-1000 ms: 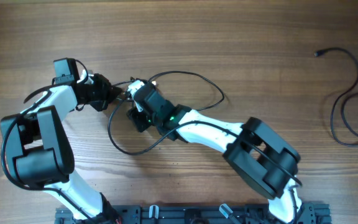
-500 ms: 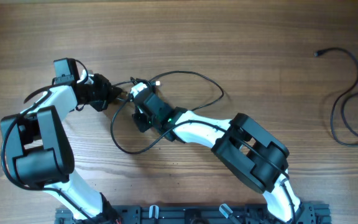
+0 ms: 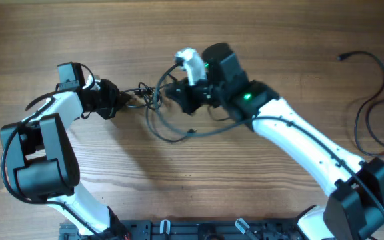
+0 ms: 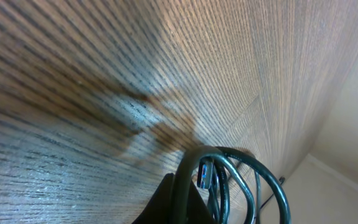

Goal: Untangle cables

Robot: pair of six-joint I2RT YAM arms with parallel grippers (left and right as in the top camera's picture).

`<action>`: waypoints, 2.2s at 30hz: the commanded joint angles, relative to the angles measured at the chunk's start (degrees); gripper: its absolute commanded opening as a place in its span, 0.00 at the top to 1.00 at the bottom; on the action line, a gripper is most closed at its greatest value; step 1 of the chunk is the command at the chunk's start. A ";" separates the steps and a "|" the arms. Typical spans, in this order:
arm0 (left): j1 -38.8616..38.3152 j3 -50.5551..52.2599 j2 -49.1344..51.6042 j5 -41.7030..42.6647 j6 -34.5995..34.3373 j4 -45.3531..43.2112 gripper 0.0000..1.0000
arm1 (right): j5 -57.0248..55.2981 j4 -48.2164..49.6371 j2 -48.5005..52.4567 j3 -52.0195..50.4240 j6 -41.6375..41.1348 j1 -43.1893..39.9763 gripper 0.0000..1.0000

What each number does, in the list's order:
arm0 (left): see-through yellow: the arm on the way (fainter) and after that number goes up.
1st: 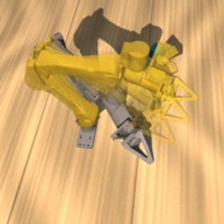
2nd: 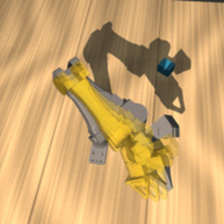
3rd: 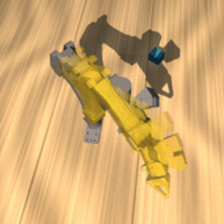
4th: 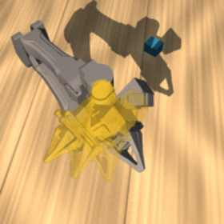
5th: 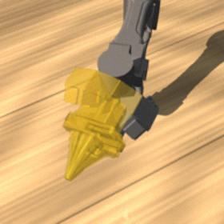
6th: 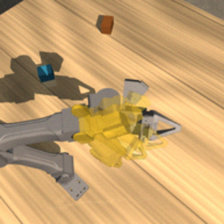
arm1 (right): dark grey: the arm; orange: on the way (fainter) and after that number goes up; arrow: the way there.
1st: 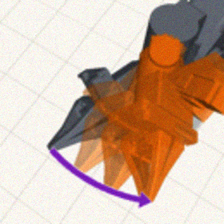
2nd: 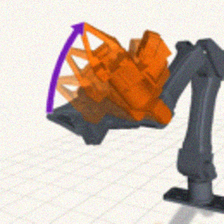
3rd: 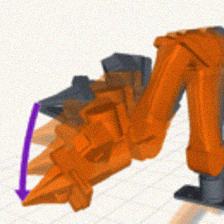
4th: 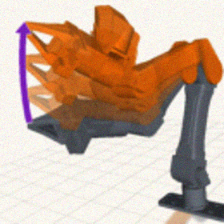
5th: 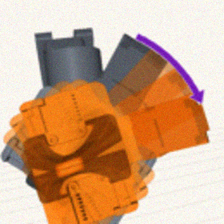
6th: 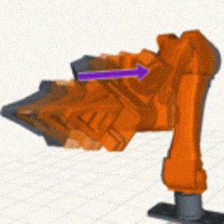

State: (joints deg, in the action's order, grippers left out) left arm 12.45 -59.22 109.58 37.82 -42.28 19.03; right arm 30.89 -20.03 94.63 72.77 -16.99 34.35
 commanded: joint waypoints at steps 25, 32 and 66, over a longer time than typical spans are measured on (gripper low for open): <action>0.15 -0.46 -1.03 -0.42 0.70 -0.22 0.95 | -40.92 -26.88 7.56 -5.25 -6.95 -18.99 0.53; 0.15 -0.46 -1.03 -0.39 0.68 -0.22 0.95 | -32.50 -17.33 7.54 -4.35 -0.70 -18.99 0.28; 0.13 -0.46 -1.03 -0.37 0.68 -0.22 0.92 | 2.89 34.62 29.51 -4.63 -16.72 -7.52 0.28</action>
State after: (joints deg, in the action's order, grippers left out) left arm 12.45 -59.22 109.58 37.76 -42.28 18.98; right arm 21.41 10.85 121.78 68.42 -21.26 26.63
